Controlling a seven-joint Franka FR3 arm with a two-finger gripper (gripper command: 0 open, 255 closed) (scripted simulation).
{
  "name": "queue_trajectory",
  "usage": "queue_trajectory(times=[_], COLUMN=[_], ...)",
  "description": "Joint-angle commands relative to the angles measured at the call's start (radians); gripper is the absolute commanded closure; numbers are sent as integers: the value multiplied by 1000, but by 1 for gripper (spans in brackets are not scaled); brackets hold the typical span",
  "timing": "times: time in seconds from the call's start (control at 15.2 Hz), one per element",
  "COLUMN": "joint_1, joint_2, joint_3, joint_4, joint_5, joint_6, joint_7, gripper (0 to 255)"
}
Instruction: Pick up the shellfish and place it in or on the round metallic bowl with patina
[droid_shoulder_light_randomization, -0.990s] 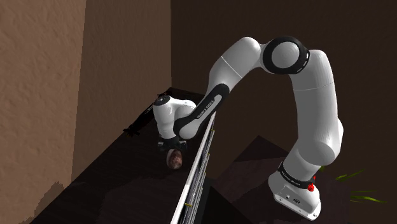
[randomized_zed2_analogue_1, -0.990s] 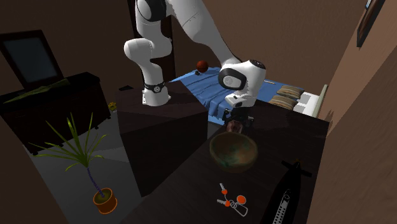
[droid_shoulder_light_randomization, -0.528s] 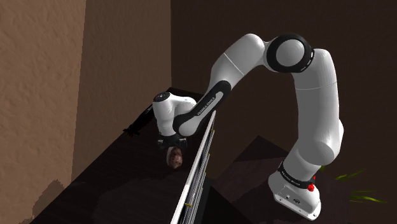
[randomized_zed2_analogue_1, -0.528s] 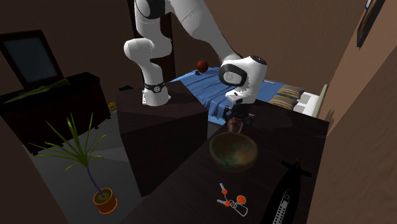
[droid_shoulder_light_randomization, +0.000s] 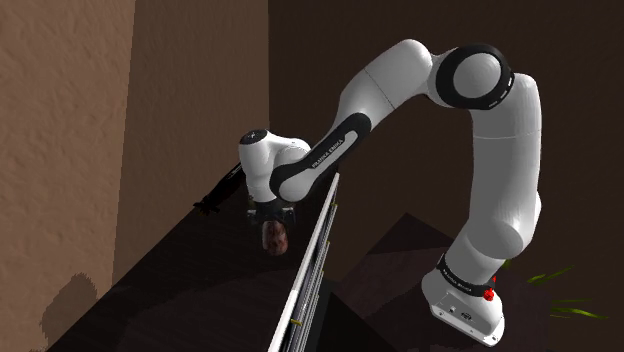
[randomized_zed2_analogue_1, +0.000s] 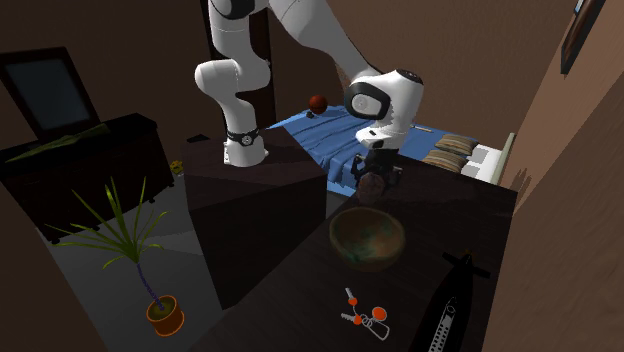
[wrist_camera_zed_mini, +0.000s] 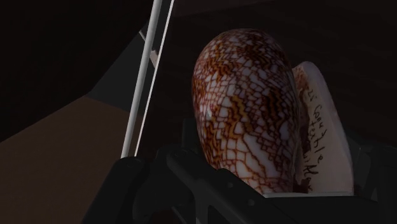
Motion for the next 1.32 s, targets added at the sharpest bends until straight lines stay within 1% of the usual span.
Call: queue_trajectory(times=[0.0, 1.25], joint_1=[-6, -60], joint_2=[-19, -195], joint_3=[10, 79], joint_4=[2, 58], joint_5=[15, 157], joint_6=[-18, -211], joint_7=[-9, -108], gripper=[255, 255])
